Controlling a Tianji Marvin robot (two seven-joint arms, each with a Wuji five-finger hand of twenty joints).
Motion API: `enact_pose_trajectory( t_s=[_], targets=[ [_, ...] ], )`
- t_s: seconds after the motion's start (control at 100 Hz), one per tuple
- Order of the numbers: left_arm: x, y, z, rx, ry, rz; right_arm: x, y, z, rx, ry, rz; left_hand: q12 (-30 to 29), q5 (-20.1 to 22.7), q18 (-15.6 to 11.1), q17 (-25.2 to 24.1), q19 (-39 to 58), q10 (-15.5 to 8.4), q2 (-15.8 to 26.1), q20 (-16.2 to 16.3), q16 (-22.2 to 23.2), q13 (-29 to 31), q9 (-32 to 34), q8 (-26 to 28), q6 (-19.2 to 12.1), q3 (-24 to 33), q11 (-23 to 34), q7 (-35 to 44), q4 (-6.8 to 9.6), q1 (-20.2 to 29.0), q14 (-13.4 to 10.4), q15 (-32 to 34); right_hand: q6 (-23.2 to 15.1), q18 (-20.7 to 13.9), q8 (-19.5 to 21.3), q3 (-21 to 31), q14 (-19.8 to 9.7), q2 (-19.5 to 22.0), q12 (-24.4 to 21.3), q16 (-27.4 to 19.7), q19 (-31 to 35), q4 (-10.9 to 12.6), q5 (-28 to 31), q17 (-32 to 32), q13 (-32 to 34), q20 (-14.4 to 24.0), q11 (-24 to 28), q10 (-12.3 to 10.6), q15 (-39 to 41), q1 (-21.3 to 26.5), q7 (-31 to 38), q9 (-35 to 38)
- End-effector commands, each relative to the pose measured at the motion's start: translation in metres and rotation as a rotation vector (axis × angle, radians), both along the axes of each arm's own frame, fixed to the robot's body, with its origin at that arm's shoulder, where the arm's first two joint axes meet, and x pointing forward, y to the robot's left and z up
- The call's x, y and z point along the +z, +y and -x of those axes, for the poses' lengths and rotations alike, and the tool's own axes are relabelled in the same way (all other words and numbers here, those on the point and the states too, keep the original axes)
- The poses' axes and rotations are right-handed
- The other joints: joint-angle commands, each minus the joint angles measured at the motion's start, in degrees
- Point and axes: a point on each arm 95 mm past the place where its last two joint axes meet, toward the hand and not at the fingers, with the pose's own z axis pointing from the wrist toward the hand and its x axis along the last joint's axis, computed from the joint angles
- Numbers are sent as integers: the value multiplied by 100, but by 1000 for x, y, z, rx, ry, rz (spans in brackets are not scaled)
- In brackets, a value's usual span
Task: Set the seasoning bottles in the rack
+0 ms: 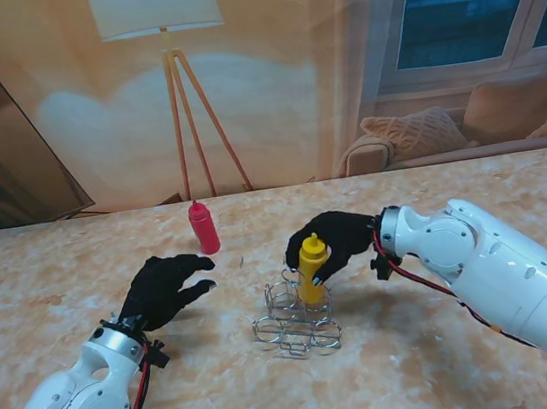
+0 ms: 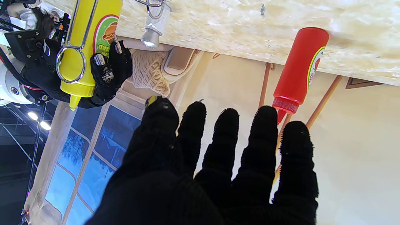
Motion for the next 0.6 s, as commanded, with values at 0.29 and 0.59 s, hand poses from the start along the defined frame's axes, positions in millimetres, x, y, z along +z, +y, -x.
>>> enact_pose_trajectory(
  t_s=[0.29,0.59],
  targets=[
    [-3,0,1,2,14,-4,-10,5,5,32,15,49,34,120,37,-102,-70,59,-44,127,131,-138,16,65,11,77,-62,-77,161,-14,75,-112,27,-91,67,545,-174,107,-270,-323,-94,349,-108,-213,-388,-163,-161,-313,-405,96,-210,-254],
    [-4,1,0,4,13,-5,-14,7,5,42,27,70,35,126,41,-103,-71,52,-48,131,132,-136,18,70,6,77,-60,-70,159,-13,87,-113,120,-77,55,533,-32,120,-340,-458,-86,355,-168,-288,-573,-182,-245,-183,-525,47,-297,-435]
  ],
)
